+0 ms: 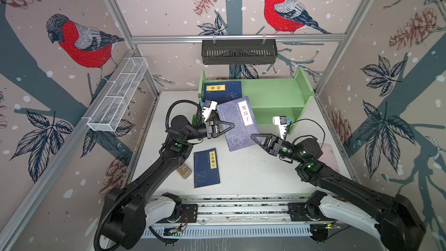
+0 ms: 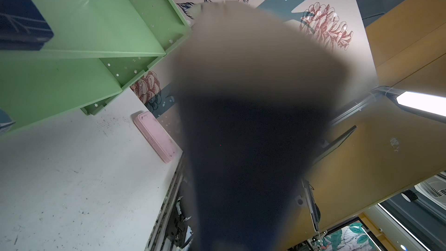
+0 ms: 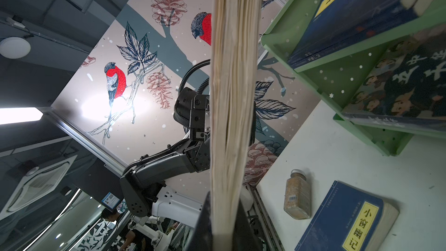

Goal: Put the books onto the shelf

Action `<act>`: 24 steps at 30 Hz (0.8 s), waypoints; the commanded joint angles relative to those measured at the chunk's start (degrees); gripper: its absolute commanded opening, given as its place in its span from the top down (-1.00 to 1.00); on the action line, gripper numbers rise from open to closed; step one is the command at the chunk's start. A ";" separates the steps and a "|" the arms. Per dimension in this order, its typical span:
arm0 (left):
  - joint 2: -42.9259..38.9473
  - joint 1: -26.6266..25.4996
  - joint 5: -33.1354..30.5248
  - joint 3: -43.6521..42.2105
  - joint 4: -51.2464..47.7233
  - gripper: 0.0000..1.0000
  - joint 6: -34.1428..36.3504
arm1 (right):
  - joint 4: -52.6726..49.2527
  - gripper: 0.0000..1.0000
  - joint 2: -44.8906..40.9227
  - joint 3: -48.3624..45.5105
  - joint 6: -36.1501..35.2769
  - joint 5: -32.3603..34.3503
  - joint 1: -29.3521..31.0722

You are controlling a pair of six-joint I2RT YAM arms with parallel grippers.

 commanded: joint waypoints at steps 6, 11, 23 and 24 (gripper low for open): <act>-1.51 1.78 -1.11 -2.46 8.24 1.00 -2.50 | 21.52 1.00 4.01 -0.87 8.78 -8.25 0.08; -1.46 1.74 -1.02 -2.72 9.28 1.00 -3.02 | 28.07 1.00 6.91 -0.04 12.10 -10.34 0.72; -1.57 1.71 -2.84 -4.74 5.80 1.00 -0.22 | 27.28 1.00 8.59 3.10 10.72 -11.79 3.84; -1.64 1.72 -3.02 -4.83 5.65 1.00 -0.08 | 26.57 1.00 8.54 3.18 10.46 -11.71 3.87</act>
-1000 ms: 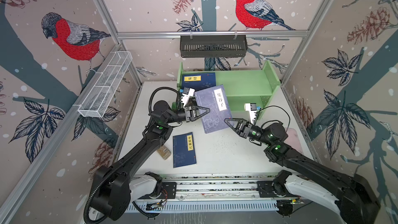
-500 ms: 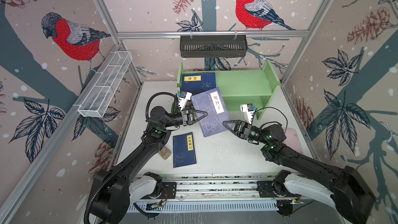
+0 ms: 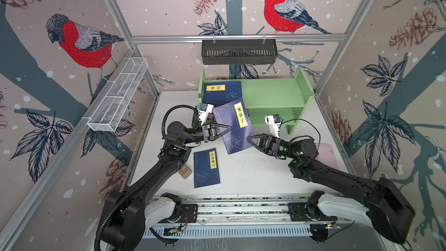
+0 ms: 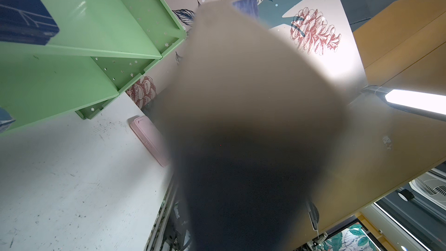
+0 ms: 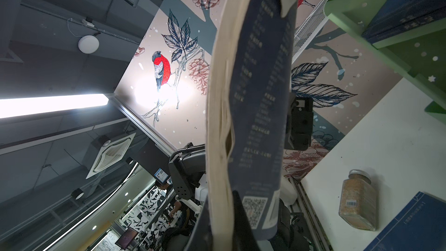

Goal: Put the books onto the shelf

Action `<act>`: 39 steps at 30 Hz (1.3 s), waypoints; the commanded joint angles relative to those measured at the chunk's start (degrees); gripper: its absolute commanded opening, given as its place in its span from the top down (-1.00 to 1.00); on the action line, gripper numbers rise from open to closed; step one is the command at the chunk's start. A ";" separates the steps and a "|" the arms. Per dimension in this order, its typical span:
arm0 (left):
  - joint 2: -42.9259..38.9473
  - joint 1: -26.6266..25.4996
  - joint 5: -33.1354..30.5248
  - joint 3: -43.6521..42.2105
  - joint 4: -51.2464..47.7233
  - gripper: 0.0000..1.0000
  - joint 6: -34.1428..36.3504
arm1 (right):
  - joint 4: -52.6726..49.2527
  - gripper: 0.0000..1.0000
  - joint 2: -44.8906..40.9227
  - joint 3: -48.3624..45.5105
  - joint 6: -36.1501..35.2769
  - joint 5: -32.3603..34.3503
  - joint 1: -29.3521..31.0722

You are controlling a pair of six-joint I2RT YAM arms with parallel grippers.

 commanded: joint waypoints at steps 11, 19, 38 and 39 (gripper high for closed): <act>-0.53 0.52 -2.40 2.10 -0.02 1.00 1.56 | -20.52 -0.16 -7.49 1.73 -10.35 5.01 -3.13; -0.18 0.66 -3.60 3.25 -1.95 1.00 1.67 | -14.93 -0.87 -11.11 -1.50 -5.73 3.99 -6.61; 2.81 1.87 -6.27 6.82 1.94 1.00 -3.96 | -8.23 -0.99 -6.84 -2.80 -6.80 12.66 -2.07; 2.81 1.88 -6.35 6.70 1.78 1.00 -3.91 | -7.58 -1.00 -6.23 -2.36 -6.78 12.90 -1.97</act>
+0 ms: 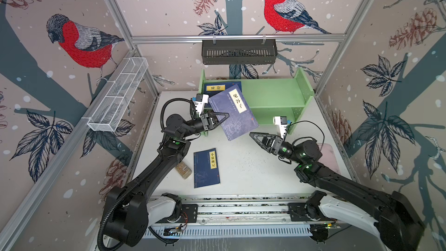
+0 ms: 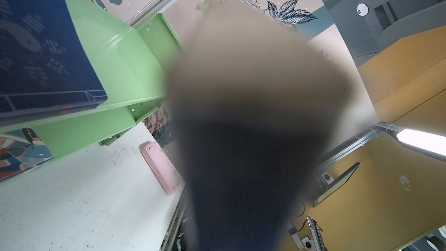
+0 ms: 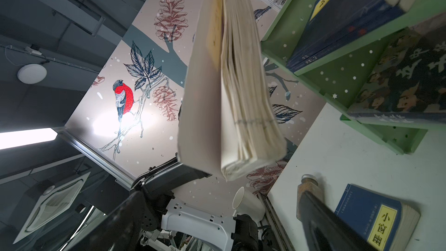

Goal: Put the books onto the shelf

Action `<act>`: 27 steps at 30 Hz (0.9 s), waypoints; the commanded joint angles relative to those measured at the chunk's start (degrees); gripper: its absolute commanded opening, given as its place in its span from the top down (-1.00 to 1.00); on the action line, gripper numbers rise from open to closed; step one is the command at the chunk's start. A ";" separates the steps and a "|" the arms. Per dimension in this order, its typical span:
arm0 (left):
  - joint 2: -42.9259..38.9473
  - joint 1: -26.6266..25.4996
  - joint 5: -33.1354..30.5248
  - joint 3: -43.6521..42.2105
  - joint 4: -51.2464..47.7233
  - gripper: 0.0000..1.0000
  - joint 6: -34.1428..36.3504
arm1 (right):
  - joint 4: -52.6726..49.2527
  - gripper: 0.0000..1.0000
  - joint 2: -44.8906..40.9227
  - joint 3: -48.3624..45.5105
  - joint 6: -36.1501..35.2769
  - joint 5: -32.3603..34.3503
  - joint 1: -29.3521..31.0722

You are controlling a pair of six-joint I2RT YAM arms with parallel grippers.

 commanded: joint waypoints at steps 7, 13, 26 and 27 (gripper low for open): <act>0.08 0.21 -0.54 0.22 4.01 1.00 -1.94 | 12.18 -0.99 7.67 4.84 1.77 -0.20 0.64; 0.17 0.16 -0.79 0.24 3.92 1.00 -2.21 | 10.31 -0.89 9.41 7.10 0.35 0.39 1.12; -1.23 0.31 -0.85 -2.18 3.57 1.00 -2.26 | 3.09 0.95 9.40 9.91 -3.77 1.41 0.96; -1.47 0.29 -0.73 -2.60 3.57 1.00 -2.07 | 2.70 0.96 9.30 10.01 -3.90 1.06 0.80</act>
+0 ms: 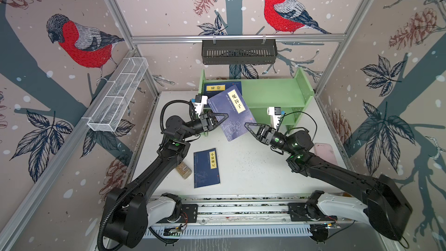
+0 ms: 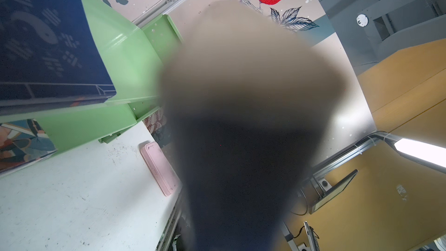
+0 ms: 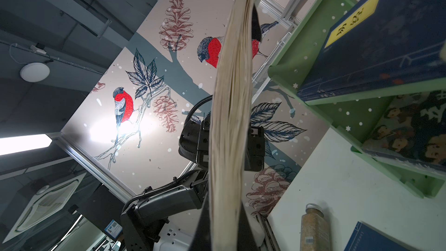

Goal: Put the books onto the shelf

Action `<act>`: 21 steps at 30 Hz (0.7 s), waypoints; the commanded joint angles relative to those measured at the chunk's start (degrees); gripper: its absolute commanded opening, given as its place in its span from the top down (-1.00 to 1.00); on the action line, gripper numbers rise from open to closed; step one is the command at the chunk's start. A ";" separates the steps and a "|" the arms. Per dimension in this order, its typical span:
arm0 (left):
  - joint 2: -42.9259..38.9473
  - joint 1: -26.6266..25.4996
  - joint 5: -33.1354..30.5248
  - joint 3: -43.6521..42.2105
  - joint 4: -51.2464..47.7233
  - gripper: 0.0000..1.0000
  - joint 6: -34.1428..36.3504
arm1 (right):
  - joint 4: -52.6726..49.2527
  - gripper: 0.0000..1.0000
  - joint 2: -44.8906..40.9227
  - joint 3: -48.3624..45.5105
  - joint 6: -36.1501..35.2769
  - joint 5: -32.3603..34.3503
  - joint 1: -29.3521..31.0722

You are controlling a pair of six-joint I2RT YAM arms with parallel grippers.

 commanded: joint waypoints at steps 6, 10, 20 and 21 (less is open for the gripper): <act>-3.05 1.05 1.71 -3.79 3.08 0.18 1.91 | -2.50 0.99 -2.77 1.29 -3.64 -4.48 -2.92; -5.80 4.38 3.39 -5.69 2.69 -0.44 4.50 | -7.48 0.99 -6.11 0.99 -7.19 -10.07 -7.09; -9.37 8.90 14.20 -4.40 -1.76 -0.91 13.90 | -25.96 0.99 -9.92 7.74 -17.95 -26.92 -11.37; -9.13 9.22 15.83 -4.04 -1.77 -0.92 14.86 | -27.60 0.99 -9.92 8.51 -18.93 -27.80 -11.37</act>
